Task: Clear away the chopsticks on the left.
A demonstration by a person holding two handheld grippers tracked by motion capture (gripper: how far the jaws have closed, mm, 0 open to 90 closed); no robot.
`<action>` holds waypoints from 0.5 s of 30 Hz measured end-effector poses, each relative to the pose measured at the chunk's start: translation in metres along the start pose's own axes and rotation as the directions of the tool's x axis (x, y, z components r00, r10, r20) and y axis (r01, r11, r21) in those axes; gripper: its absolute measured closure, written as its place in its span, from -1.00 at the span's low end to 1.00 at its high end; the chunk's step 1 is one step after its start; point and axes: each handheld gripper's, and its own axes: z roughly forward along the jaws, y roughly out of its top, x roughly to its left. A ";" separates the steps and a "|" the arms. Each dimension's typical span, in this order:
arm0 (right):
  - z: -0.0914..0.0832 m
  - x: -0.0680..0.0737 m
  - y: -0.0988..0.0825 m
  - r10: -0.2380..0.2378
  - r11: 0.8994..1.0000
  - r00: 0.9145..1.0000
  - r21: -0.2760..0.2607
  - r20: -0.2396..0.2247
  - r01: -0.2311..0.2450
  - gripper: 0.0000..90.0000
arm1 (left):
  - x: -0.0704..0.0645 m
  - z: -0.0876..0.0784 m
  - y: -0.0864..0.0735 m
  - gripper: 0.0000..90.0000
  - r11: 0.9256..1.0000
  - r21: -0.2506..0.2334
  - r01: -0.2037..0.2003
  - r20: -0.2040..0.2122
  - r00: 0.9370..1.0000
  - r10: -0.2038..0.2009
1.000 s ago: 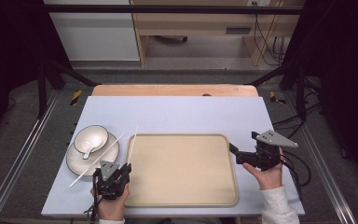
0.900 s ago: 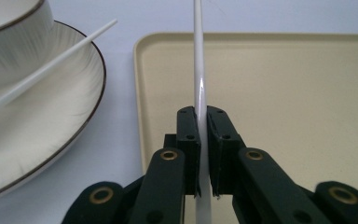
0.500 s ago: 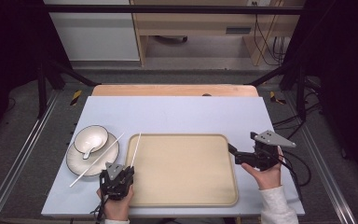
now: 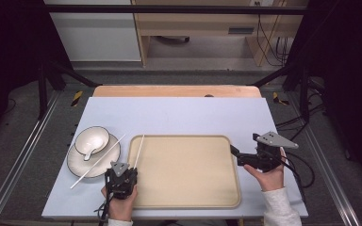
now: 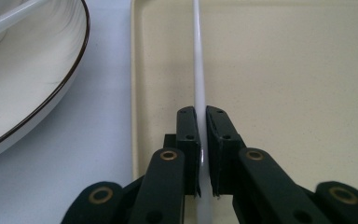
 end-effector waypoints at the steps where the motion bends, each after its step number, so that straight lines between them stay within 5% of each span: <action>1: 0.000 0.000 0.000 0.000 1.000 1.000 0.000 0.000 0.000 -0.86 | 0.000 0.000 0.000 0.87 1.000 0.000 0.000 0.000 1.000 0.000; 15: 0.000 0.000 0.000 -0.004 1.000 1.000 0.001 0.002 0.004 -0.86 | -0.001 0.000 0.002 0.76 1.000 0.001 -0.014 -0.009 1.000 0.014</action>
